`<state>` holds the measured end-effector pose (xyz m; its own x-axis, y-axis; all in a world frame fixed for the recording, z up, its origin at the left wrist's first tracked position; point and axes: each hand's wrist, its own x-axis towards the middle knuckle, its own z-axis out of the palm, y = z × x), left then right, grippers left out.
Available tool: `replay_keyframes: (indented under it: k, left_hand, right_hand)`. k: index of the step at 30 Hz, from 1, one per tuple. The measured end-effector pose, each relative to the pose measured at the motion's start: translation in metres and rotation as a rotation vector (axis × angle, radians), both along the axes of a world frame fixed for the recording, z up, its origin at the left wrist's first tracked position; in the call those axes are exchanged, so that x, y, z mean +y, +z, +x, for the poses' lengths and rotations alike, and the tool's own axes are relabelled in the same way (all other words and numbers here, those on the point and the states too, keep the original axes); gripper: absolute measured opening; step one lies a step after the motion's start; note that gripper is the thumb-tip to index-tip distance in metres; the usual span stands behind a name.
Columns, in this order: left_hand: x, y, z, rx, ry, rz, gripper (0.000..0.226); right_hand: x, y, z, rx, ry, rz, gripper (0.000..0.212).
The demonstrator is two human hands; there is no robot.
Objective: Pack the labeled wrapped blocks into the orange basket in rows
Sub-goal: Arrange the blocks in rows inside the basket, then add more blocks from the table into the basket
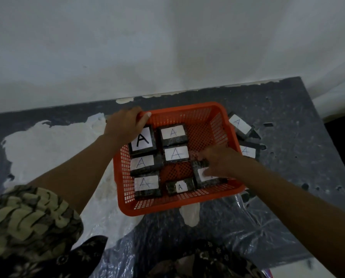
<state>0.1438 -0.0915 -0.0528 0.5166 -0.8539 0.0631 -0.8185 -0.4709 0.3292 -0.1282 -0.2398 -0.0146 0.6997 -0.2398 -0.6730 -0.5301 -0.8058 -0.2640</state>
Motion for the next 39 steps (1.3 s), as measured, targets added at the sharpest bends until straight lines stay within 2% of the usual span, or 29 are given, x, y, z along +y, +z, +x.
replay_keyframes:
  k: [5, 7, 9, 12, 15, 17, 19, 21, 24, 27, 31, 35, 39]
  left_hand:
    - [-0.002, 0.001, -0.005, -0.001, 0.004, 0.009, 0.044]
    - [-0.002, 0.001, -0.006, 0.001, 0.001, 0.012, 0.044]
    - [-0.001, 0.002, -0.007, -0.004, -0.003, 0.022, 0.043]
    - [-0.006, 0.007, -0.011, -0.05, -0.047, -0.003, 0.042]
    - [-0.024, 0.014, -0.022, -0.055, -0.127, -0.065, 0.04]
    - [-0.04, 0.018, -0.032, -0.033, -0.149, -0.084, 0.04]
    - [-0.055, 0.02, -0.041, -0.033, -0.168, -0.106, 0.039]
    - [-0.066, 0.02, -0.047, -0.037, -0.188, -0.116, 0.038]
    - [-0.075, 0.018, -0.056, -0.024, -0.202, -0.119, 0.036]
    - [-0.076, 0.014, -0.061, -0.014, -0.179, -0.088, 0.036]
    - [-0.077, 0.012, -0.063, -0.004, -0.15, -0.055, 0.038]
    - [-0.078, 0.013, -0.062, 0.021, -0.127, -0.041, 0.038]
    - [-0.079, 0.012, -0.061, 0.038, -0.113, 0.009, 0.04]
  right_hand:
    - [0.004, 0.0, -0.005, -0.029, 0.018, 0.011, 0.062]
    - [0.005, 0.0, -0.006, -0.027, 0.002, 0.03, 0.061]
    - [0.004, 0.002, -0.007, -0.083, -0.023, 0.033, 0.052]
    - [0.002, 0.007, -0.014, -0.461, -0.092, -0.086, 0.032]
    - [-0.001, 0.009, -0.028, -0.869, -0.21, -0.29, 0.024]
    - [-0.008, 0.007, -0.039, -0.993, -0.349, -0.374, 0.021]
    - [-0.017, 0.001, -0.053, -1.05, -0.558, -0.358, 0.019]
    - [-0.025, -0.01, -0.068, -1.024, -0.755, -0.357, 0.02]
    - [-0.035, -0.031, -0.09, -0.78, -0.991, -0.332, 0.032]
    - [-0.041, -0.047, -0.103, -0.581, -1.119, -0.151, 0.042]
    - [-0.043, -0.058, -0.11, -0.571, -1.279, 0.055, 0.057]
    - [-0.047, -0.062, -0.107, -0.56, -1.361, 0.082, 0.043]
    - [-0.051, -0.057, -0.105, -0.558, -1.46, 0.154, 0.051]
